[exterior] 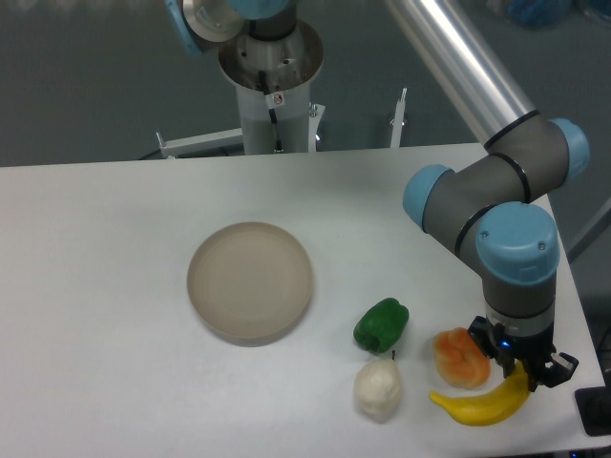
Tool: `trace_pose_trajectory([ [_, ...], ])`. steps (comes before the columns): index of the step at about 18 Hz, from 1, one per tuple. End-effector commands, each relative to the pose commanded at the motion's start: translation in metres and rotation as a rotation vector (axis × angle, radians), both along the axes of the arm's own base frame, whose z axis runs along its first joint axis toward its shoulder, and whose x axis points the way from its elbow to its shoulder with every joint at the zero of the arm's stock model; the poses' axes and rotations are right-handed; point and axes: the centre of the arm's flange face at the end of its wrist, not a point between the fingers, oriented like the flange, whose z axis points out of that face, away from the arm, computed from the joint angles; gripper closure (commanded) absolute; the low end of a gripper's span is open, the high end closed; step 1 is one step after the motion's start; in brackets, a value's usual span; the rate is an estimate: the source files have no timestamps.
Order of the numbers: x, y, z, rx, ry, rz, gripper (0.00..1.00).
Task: Place bananas on a plate
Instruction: 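Grasp the yellow banana with the gripper and lift it, then carry the held banana over the beige plate and lower it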
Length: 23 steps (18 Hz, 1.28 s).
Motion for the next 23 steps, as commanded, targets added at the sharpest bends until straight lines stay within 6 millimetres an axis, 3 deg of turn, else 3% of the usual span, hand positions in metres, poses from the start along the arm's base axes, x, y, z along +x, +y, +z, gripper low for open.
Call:
trace_pose_trajectory([
  [5, 0.006, -0.002, 0.005, -0.002, 0.000, -0.001, 0.67],
  [11, 0.036, -0.027, 0.031, -0.001, -0.018, 0.005, 0.67],
  [15, 0.080, -0.037, 0.054, -0.006, -0.072, 0.069, 0.67],
  [19, 0.129, -0.046, 0.065, -0.057, -0.153, 0.136, 0.67],
  [23, 0.172, -0.062, 0.048, -0.074, -0.237, 0.198, 0.68],
])
